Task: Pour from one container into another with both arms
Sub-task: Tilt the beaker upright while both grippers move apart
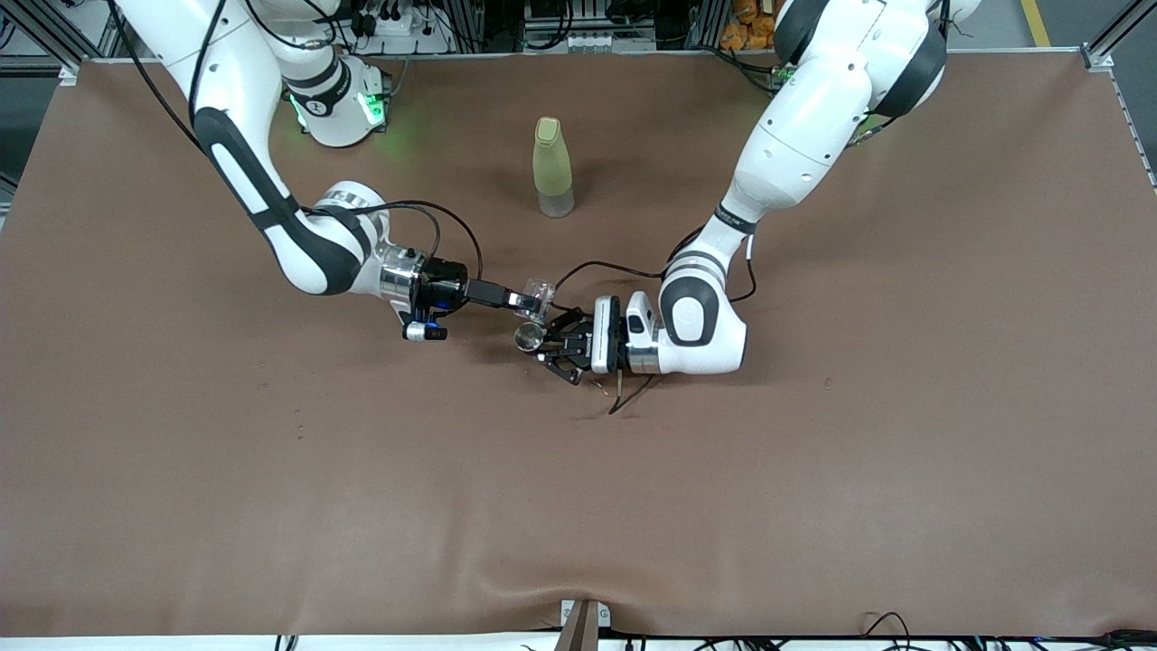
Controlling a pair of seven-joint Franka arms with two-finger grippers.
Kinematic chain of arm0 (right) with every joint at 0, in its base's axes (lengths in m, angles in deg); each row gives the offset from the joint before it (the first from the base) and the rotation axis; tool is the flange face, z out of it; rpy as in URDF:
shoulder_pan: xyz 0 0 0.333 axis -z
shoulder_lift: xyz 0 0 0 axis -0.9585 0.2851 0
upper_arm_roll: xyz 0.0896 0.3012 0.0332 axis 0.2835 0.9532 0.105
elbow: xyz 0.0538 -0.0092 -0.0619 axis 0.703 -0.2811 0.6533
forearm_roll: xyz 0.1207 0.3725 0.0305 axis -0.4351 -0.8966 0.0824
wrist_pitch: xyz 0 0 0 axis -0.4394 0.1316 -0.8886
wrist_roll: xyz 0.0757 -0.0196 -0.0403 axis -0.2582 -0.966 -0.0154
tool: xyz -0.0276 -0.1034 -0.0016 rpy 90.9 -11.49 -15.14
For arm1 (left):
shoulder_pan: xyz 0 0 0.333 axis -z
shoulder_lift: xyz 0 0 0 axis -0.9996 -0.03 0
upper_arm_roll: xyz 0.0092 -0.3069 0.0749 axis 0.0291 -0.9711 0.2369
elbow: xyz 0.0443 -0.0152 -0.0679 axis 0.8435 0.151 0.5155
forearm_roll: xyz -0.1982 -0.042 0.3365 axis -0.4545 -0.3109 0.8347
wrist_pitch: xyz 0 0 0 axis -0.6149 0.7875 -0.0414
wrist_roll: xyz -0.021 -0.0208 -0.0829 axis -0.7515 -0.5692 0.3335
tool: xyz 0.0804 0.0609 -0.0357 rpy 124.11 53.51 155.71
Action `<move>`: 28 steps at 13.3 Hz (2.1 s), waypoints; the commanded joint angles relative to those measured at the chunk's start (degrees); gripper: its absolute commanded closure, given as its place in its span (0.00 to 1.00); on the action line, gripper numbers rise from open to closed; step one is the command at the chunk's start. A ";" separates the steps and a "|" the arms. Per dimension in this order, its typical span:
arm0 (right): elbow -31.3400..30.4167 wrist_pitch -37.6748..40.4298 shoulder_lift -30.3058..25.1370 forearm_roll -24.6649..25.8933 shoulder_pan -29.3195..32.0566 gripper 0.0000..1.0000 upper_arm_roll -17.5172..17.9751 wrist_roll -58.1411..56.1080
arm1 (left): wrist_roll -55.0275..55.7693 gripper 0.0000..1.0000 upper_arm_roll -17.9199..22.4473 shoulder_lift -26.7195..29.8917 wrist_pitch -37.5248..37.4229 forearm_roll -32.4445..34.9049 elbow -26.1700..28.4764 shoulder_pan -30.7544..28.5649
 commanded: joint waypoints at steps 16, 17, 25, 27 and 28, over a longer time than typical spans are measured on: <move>6.03 14.16 -1.05 45.00 28.05 0.97 -0.92 -30.83 | -1.50 1.00 0.18 8.30 -17.53 13.40 7.62 -21.73; 7.17 17.05 -1.05 49.31 30.87 0.97 -0.92 -34.25 | -1.42 1.00 0.10 8.66 -20.95 16.99 7.97 -25.50; 12.01 22.88 5.00 65.96 46.71 0.96 -1.62 -68.88 | -2.03 1.00 0.10 8.40 -35.31 32.39 8.50 -47.85; 14.55 23.14 9.21 68.16 46.72 0.95 -3.98 -76.09 | -6.40 1.00 0.10 7.61 -35.31 33.81 8.59 -50.67; 16.04 23.31 11.59 68.51 46.72 0.95 -4.69 -79.25 | -9.56 1.00 0.10 6.21 -35.31 33.72 8.59 -51.72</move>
